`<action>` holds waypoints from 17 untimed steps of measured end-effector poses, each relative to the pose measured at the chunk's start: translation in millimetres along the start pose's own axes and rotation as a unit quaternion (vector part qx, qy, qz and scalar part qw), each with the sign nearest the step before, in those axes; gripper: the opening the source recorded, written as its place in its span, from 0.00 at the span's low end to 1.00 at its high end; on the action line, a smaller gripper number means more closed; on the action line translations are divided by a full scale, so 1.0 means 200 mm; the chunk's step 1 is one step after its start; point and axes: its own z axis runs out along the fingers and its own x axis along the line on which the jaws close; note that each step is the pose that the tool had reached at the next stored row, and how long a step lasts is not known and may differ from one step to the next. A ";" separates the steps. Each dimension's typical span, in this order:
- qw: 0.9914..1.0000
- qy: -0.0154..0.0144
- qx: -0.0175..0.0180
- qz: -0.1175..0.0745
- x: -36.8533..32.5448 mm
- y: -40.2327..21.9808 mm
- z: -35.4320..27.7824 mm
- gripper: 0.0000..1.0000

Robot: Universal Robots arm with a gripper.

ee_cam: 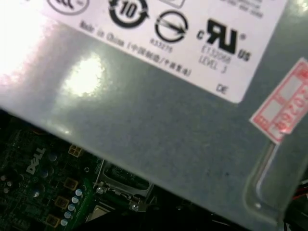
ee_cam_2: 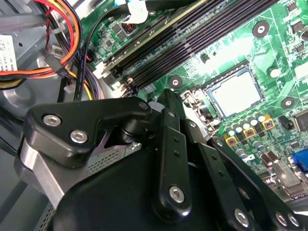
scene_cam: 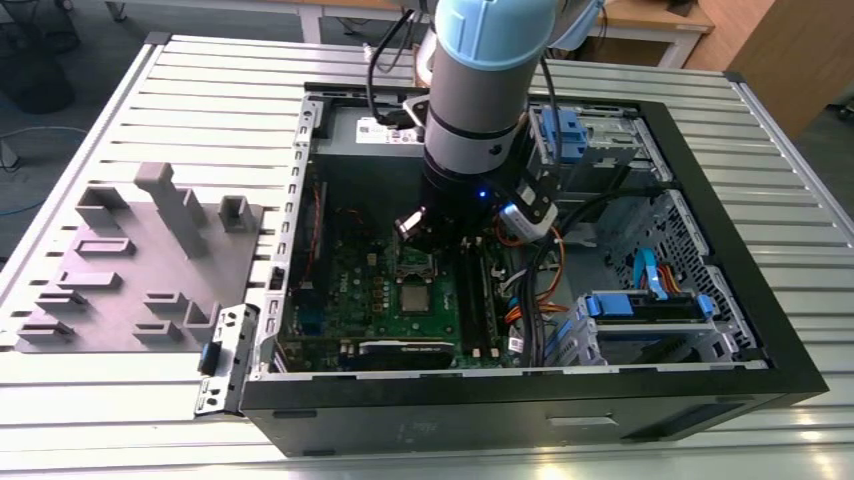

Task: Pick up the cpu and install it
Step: 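Close the cpu cover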

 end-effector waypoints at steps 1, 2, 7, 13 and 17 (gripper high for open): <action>1.000 0.000 0.000 0.000 0.000 0.000 -0.001 0.11; 1.000 0.000 0.000 -0.001 -0.001 -0.001 -0.001 0.11; 1.000 0.000 0.000 -0.002 -0.008 -0.004 -0.001 0.11; 1.000 0.000 0.000 -0.002 -0.011 -0.004 -0.001 0.11; 1.000 0.000 0.000 -0.002 -0.015 0.003 -0.001 0.11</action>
